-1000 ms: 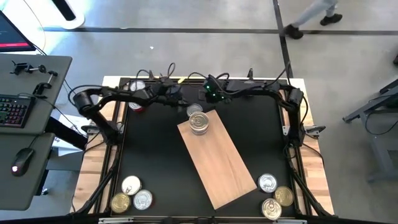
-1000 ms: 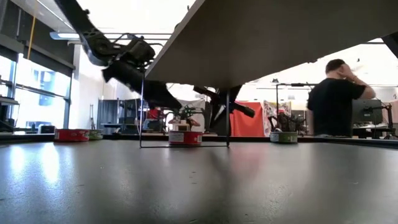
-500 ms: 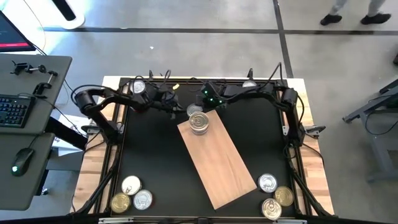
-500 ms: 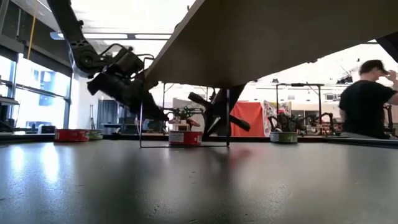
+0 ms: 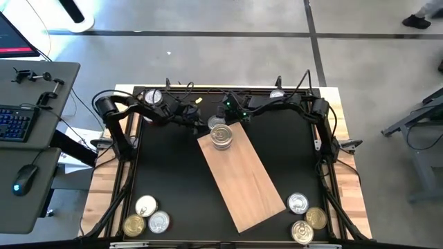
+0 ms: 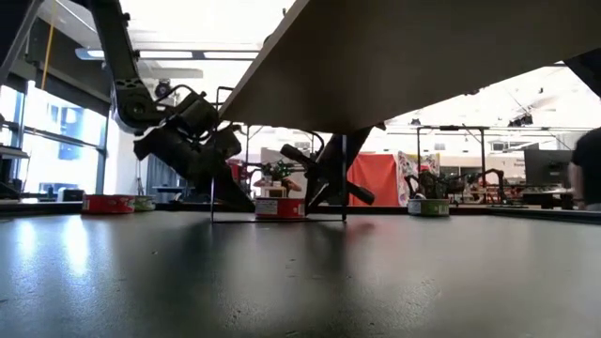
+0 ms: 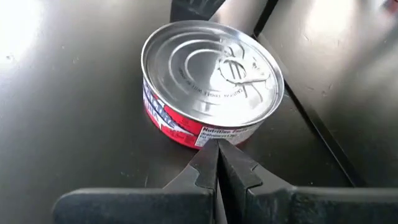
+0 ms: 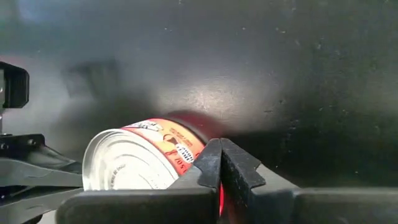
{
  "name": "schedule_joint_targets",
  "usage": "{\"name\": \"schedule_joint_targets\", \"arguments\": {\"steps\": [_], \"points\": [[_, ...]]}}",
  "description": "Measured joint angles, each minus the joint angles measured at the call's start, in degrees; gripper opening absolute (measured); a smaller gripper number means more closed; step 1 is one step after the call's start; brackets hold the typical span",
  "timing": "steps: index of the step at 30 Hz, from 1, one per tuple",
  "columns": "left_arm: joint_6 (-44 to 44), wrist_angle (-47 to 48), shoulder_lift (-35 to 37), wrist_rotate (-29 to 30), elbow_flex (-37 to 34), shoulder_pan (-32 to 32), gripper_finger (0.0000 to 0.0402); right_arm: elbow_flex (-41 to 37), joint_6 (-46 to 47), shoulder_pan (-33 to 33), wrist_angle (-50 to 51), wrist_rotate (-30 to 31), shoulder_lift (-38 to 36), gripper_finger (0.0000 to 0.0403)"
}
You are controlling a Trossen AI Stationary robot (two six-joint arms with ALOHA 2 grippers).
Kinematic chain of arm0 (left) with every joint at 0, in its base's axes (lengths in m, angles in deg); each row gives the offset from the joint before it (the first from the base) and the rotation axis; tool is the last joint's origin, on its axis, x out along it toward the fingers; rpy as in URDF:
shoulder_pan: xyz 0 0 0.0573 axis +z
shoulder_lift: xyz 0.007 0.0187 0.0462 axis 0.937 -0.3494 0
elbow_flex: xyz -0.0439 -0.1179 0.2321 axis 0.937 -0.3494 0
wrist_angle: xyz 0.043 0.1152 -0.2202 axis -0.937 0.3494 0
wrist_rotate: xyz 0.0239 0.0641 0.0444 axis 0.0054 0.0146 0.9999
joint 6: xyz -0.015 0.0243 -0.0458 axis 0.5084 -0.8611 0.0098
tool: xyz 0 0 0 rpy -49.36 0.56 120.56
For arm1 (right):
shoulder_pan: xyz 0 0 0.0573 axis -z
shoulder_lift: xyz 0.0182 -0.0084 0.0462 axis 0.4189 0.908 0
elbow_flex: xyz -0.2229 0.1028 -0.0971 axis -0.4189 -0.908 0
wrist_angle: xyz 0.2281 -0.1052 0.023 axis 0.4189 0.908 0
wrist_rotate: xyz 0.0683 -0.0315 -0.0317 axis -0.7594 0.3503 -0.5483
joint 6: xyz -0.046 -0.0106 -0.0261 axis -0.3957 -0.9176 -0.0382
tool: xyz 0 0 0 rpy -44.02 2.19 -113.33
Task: Stack canned seafood by type on shelf
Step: Put the red tuna can on the shelf
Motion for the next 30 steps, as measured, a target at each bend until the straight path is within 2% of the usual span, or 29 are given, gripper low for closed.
{"name": "schedule_joint_targets", "arguments": {"steps": [11, 18, 21, 30], "points": [[-0.80, -1.42, 7.61, -0.49, 0.04, 1.44, 0.0000, 0.00, 0.02, -0.01, 0.14, -0.06, -0.01, 0.0000], [-2.75, -1.28, 6.34, -0.39, 0.04, 0.60, 0.0000, 0.00, 0.00, -0.04, 0.08, -0.21, -0.01, 0.0000], [-3.03, -1.21, 5.90, 0.93, 0.00, 0.08, 0.0000, 0.00, -1.15, -0.03, 0.07, -0.21, -0.01, 0.0000], [-4.92, -5.05, 5.90, 10.15, 0.06, 0.76, 0.0000, 0.00, -1.51, -0.04, -0.16, 0.48, -0.01, 0.0000]]}}
